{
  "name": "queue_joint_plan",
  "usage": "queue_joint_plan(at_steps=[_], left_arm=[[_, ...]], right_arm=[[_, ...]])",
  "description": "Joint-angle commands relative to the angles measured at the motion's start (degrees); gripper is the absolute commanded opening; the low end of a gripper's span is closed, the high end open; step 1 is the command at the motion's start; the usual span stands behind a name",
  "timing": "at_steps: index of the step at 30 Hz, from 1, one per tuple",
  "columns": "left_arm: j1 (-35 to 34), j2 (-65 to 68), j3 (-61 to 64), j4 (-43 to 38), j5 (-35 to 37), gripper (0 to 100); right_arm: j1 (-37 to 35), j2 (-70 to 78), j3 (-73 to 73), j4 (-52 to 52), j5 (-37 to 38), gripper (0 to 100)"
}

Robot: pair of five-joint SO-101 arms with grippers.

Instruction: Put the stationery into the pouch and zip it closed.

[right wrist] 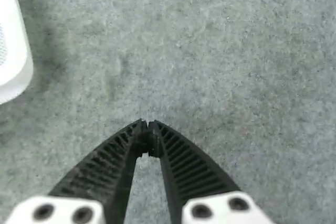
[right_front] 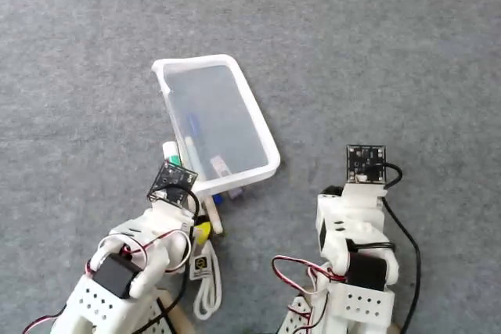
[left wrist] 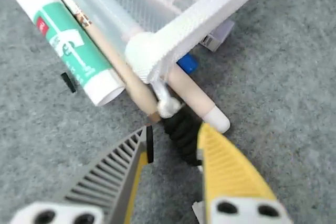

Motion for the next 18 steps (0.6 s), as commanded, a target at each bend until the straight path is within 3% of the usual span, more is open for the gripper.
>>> queue_joint_plan(at_steps=[1,18], left_arm=[[0.4,0.0,1.0,0.4,0.3,13],[2.3,-0.5,-3.7,2.5,0.4,15]], right_arm=[[0.8,-4.9,0.7,0.4,-0.4,1.4],[-2.0,-4.9,0.7,0.4,-0.4,1.5]])
